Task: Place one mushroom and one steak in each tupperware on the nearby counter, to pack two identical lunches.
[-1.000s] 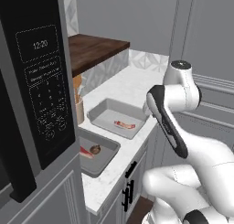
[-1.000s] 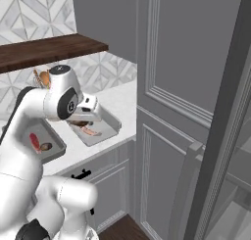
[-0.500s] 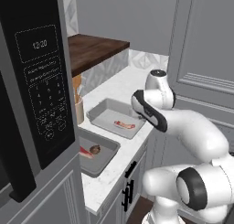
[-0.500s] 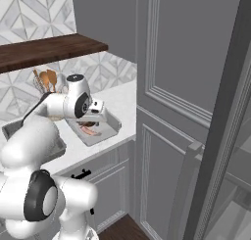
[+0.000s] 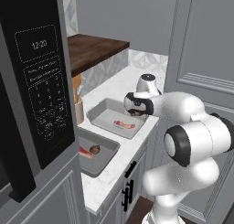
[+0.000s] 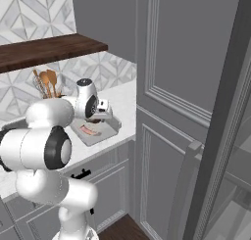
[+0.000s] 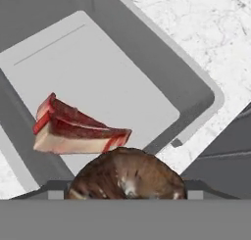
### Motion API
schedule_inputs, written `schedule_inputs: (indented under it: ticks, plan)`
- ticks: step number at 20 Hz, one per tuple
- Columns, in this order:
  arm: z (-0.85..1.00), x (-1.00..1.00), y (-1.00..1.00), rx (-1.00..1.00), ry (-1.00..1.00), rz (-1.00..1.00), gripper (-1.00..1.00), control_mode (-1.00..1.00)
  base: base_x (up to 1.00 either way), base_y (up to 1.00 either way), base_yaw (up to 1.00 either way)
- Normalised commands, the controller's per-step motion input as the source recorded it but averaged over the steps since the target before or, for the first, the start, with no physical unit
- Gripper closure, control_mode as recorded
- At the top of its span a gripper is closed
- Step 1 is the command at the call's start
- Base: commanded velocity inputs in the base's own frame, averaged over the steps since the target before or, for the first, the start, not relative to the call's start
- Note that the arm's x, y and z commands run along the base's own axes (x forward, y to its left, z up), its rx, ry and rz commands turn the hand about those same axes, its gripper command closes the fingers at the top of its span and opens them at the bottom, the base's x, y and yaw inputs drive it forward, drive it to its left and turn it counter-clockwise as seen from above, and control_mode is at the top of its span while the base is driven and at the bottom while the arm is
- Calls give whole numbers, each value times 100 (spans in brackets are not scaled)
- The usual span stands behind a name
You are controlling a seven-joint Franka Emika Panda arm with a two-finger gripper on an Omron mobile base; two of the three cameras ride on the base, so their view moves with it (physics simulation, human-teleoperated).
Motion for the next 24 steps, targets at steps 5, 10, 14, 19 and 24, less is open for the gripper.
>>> schedule_inputs:
  ticks: [5,10,14,19,24]
  plan:
    - [-66,90,32,0,8,0,100,-100,0,0,0]
    - [-71,38,0,0,0,0,100,-100,0,0,0]
    - [-46,38,0,0,0,0,100,-100,0,0,0]
    - [-28,70,0,0,2,0,100,-100,0,0,0]
    - [2,46,0,0,3,0,100,-100,0,0,0]
